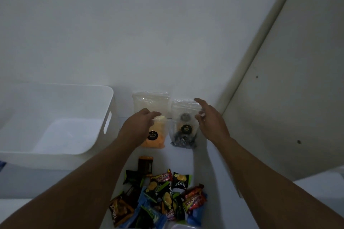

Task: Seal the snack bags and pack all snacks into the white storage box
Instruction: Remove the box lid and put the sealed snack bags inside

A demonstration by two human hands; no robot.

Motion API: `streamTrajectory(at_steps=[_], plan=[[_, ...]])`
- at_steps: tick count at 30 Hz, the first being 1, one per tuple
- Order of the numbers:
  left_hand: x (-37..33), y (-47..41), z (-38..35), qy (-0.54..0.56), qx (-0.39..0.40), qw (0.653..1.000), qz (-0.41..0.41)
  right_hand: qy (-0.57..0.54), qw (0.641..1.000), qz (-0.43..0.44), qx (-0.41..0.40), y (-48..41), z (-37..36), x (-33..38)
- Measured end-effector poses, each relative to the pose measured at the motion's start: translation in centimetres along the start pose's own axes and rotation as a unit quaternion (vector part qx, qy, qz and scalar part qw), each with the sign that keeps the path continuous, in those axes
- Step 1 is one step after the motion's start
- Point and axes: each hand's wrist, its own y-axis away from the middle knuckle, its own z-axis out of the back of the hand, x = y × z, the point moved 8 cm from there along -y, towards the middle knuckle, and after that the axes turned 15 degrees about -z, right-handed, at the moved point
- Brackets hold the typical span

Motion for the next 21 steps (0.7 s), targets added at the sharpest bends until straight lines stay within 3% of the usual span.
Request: streamTrajectory(at_steps=[5,12,21], plan=[[-1.6,-0.9,0.5,-0.041,0.06,0.996,-0.06,0.062,0.997,0.042,-0.007,0.5,1.0,1.1],[-4.5,-1.8,6.6,0.001,-0.017,0.996,-0.089,0.078,0.997,0.019,-0.003,2.0,5.3,4.3],[-3.2,-0.1,20.4,0.085,-0.098,0.989,-0.069,0.077,0.995,0.03,-0.055,5.0,12.5,15.7]])
